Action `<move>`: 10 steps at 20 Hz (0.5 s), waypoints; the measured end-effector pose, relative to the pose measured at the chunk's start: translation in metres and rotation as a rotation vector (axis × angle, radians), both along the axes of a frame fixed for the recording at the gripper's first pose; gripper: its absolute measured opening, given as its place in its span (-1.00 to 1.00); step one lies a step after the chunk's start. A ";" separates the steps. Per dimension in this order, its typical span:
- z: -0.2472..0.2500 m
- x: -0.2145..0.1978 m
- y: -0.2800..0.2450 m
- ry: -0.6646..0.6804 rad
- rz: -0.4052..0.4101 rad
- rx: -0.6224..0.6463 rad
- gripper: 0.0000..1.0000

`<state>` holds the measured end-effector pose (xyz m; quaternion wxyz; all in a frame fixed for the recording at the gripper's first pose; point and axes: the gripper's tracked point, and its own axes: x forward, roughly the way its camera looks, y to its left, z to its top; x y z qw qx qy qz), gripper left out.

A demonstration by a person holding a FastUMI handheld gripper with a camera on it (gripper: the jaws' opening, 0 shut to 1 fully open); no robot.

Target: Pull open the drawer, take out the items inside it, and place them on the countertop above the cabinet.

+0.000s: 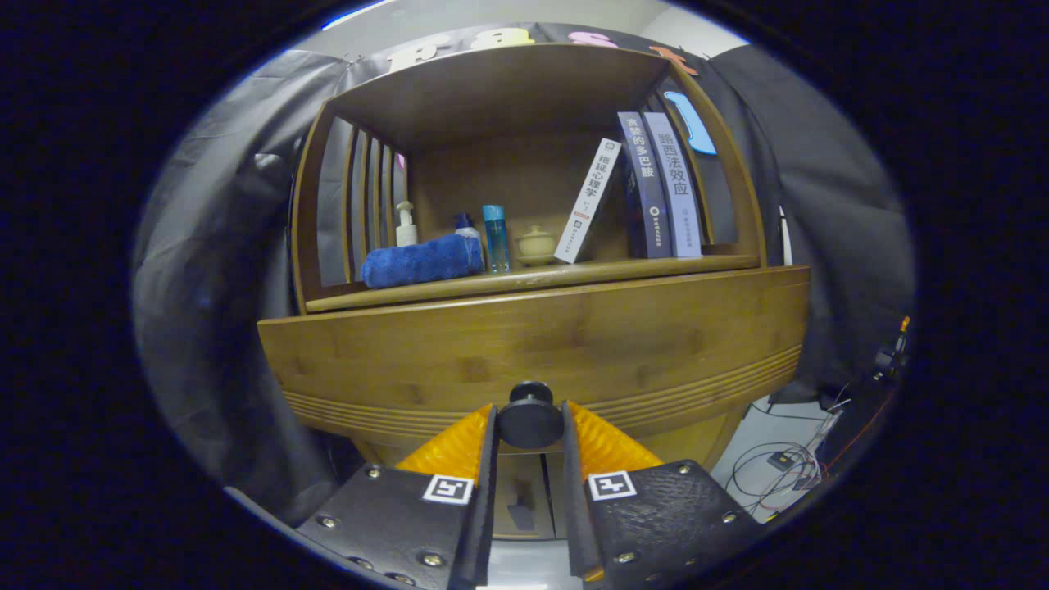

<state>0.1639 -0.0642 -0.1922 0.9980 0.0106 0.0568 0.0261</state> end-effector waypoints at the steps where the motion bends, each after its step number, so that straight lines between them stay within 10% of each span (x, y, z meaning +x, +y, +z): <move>1: 0.001 -0.012 -0.001 -0.011 0.001 -0.018 -0.26; 5: 0.007 -0.064 -0.005 -0.028 0.008 0.035 -0.91; 10: 0.013 -0.061 -0.014 -0.048 0.019 -0.061 -0.85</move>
